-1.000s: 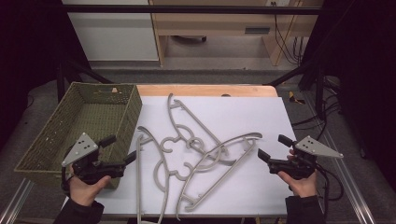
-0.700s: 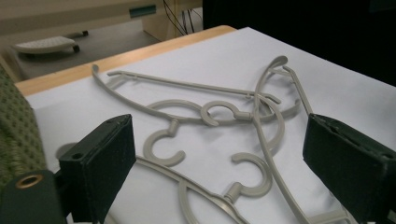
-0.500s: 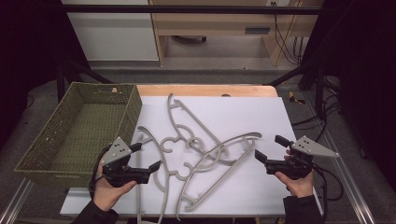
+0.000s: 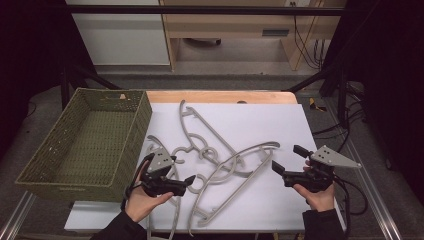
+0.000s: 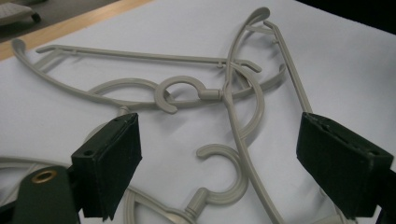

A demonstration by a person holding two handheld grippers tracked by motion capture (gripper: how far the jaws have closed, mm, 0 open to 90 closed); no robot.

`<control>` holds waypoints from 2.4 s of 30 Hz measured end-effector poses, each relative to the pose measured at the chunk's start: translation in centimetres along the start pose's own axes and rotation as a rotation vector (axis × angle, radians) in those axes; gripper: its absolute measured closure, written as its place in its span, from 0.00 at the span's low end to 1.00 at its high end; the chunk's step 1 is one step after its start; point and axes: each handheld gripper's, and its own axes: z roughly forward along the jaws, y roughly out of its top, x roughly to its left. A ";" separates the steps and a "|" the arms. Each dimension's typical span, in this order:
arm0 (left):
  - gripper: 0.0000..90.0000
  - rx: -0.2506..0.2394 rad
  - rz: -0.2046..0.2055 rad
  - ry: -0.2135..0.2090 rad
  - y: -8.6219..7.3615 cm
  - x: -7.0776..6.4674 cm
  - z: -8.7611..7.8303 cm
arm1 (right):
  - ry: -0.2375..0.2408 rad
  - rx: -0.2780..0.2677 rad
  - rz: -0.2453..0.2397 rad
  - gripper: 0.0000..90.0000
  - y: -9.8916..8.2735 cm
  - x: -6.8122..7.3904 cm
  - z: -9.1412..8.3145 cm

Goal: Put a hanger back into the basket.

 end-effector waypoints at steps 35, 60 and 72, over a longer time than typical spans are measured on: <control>0.63 0.360 0.062 -0.035 -1.2 -2.4 10.3 | -0.003 0.018 -0.006 0.05 -0.1 0.0 0.3; 0.90 0.344 -0.039 0.023 -1.0 -2.8 10.1 | -0.001 0.027 -0.007 0.05 -0.2 0.0 0.4; 0.91 0.231 -0.073 -0.028 -0.5 -2.9 8.1 | 0.001 0.024 -0.006 0.05 -0.1 -0.1 0.2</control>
